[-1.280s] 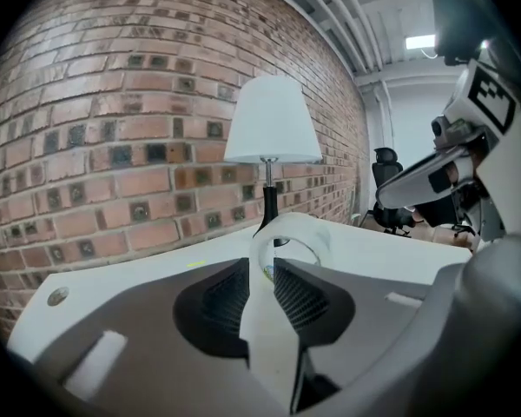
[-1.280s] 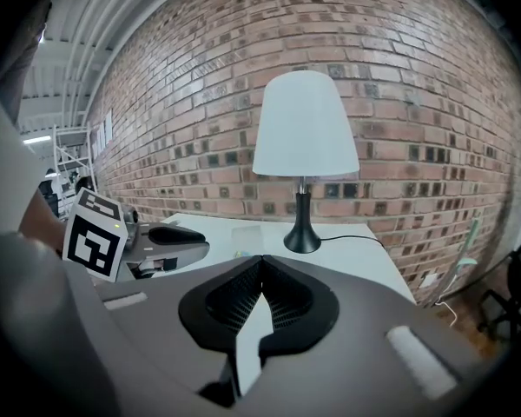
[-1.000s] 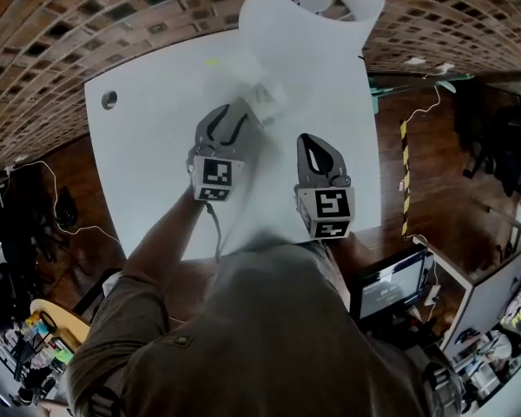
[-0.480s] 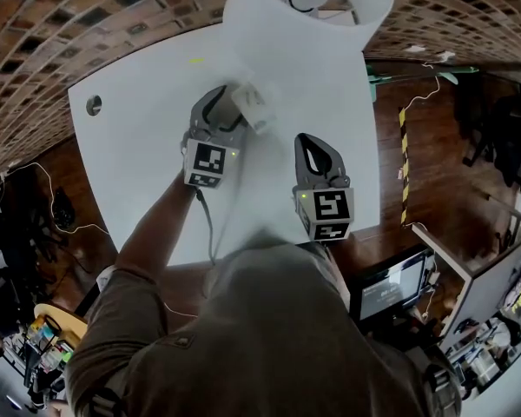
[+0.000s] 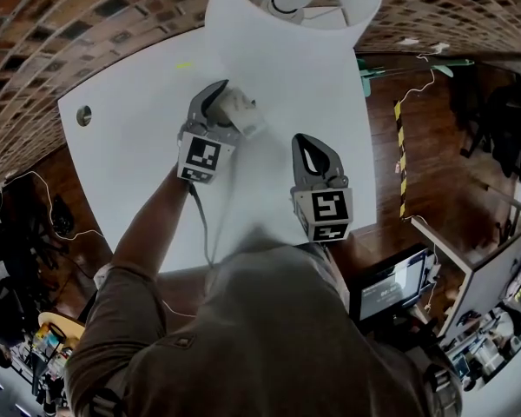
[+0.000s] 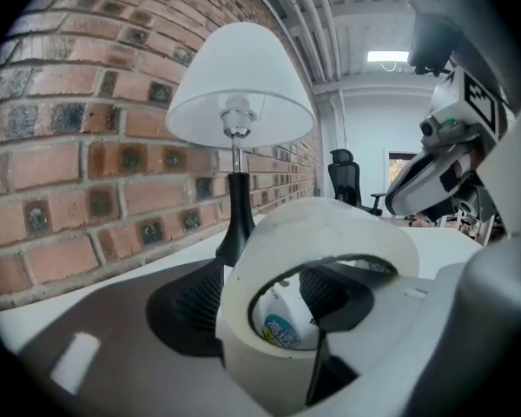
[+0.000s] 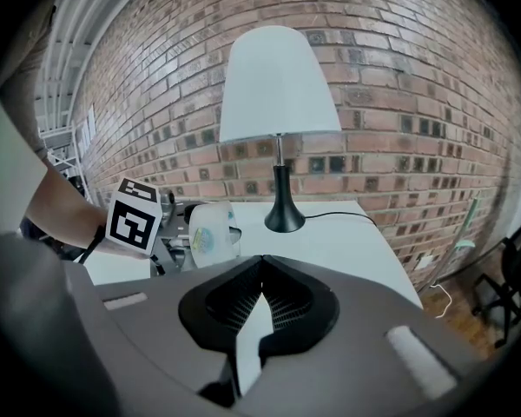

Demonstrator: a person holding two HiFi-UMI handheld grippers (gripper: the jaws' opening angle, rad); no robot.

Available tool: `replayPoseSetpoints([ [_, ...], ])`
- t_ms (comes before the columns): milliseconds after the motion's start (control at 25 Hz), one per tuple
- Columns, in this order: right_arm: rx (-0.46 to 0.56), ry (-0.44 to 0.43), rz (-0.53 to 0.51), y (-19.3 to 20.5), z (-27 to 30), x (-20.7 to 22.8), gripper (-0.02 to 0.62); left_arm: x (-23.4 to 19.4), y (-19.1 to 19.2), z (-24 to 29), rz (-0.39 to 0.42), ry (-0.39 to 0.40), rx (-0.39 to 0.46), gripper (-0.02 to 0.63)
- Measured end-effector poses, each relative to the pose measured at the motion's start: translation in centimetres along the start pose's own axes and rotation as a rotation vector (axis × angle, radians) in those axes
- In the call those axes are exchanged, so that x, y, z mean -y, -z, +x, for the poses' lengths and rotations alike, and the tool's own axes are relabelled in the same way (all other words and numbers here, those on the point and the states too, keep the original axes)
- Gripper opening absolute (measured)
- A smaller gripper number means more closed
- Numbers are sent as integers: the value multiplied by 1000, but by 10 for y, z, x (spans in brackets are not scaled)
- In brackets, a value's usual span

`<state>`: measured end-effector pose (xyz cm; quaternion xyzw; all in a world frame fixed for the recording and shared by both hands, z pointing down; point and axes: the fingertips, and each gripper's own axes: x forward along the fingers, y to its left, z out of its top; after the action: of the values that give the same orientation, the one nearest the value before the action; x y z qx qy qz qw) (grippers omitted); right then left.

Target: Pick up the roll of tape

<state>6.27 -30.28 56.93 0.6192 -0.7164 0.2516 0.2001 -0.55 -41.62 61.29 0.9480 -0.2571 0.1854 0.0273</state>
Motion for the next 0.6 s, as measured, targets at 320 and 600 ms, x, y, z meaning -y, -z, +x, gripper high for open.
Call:
replayPoseSetpoints([
  [320, 4, 5, 11, 1, -2, 6, 15, -5, -5, 3, 20, -41, 1, 132],
  [600, 13, 0, 13, -1, -3, 3, 15, -9, -4, 1, 8, -62, -14, 95],
])
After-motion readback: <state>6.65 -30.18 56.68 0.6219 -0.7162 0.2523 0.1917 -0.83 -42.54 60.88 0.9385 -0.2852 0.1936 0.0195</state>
